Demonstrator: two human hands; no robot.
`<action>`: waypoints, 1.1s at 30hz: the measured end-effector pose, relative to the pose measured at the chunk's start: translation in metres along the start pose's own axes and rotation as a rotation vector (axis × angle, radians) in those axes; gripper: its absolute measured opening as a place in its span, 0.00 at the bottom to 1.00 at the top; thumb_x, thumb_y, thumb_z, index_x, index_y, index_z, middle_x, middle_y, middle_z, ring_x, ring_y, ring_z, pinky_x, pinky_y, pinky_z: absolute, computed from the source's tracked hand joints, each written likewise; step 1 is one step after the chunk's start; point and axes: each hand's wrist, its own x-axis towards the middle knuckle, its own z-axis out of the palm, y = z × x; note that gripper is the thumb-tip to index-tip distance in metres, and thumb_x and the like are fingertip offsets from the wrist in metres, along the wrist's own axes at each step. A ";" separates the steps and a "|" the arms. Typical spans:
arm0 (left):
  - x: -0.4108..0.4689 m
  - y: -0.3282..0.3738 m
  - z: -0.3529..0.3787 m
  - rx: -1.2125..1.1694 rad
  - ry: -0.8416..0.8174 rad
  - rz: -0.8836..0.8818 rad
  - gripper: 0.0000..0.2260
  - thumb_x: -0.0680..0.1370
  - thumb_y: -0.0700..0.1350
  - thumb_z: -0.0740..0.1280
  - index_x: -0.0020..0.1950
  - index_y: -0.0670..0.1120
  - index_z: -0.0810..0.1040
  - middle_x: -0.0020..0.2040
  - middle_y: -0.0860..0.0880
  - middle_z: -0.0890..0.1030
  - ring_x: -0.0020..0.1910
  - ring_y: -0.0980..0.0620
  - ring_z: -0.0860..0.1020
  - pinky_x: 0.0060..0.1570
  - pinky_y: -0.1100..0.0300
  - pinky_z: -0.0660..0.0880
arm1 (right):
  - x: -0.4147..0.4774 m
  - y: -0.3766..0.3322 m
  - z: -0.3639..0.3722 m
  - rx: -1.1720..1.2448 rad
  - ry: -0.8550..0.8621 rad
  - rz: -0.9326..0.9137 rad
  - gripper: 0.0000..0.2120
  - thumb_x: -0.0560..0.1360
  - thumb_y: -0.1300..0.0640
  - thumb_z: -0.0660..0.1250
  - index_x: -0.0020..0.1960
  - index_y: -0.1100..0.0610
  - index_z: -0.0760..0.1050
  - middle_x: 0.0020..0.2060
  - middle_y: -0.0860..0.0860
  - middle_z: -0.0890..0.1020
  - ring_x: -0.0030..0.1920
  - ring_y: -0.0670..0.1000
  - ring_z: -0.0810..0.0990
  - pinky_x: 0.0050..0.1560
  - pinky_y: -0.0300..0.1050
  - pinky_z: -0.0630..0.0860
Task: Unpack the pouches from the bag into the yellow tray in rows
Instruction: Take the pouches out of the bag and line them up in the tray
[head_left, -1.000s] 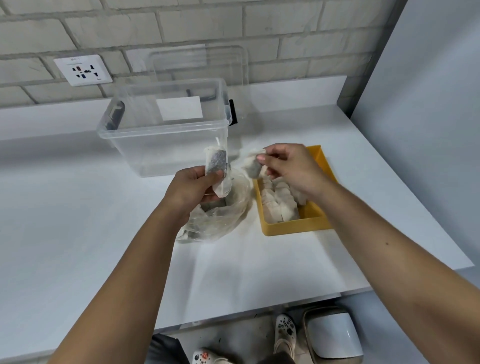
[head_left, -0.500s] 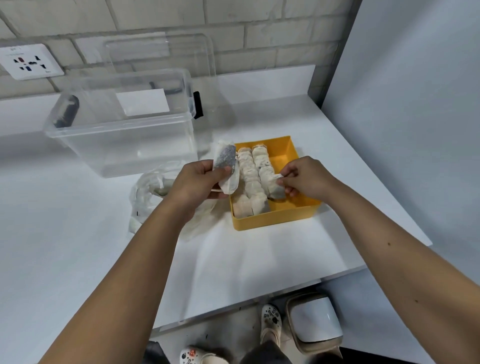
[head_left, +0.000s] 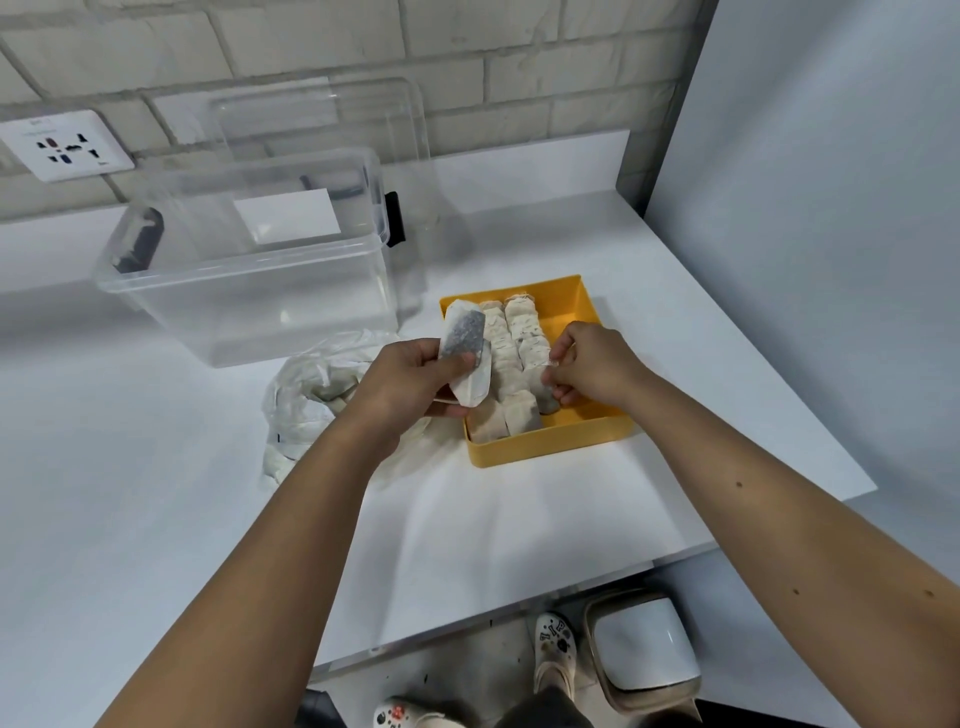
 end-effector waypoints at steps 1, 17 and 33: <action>0.000 0.000 0.001 -0.001 -0.006 -0.002 0.08 0.79 0.42 0.69 0.55 0.39 0.82 0.48 0.41 0.86 0.44 0.45 0.85 0.42 0.56 0.83 | -0.001 0.000 -0.002 0.011 -0.005 0.004 0.10 0.73 0.61 0.73 0.49 0.56 0.72 0.36 0.57 0.85 0.33 0.55 0.84 0.43 0.47 0.82; 0.002 0.016 0.016 0.088 -0.093 0.043 0.10 0.75 0.36 0.73 0.56 0.42 0.81 0.43 0.44 0.86 0.38 0.53 0.84 0.37 0.59 0.83 | -0.022 -0.059 -0.030 0.240 0.106 -0.264 0.08 0.73 0.56 0.74 0.48 0.58 0.81 0.39 0.53 0.83 0.33 0.48 0.82 0.37 0.44 0.81; 0.000 0.002 0.004 0.028 0.061 0.015 0.08 0.79 0.44 0.69 0.53 0.40 0.83 0.49 0.40 0.85 0.46 0.44 0.85 0.46 0.52 0.84 | -0.010 -0.005 -0.005 -0.370 -0.064 -0.037 0.07 0.73 0.60 0.72 0.47 0.63 0.81 0.39 0.59 0.85 0.43 0.57 0.83 0.50 0.56 0.81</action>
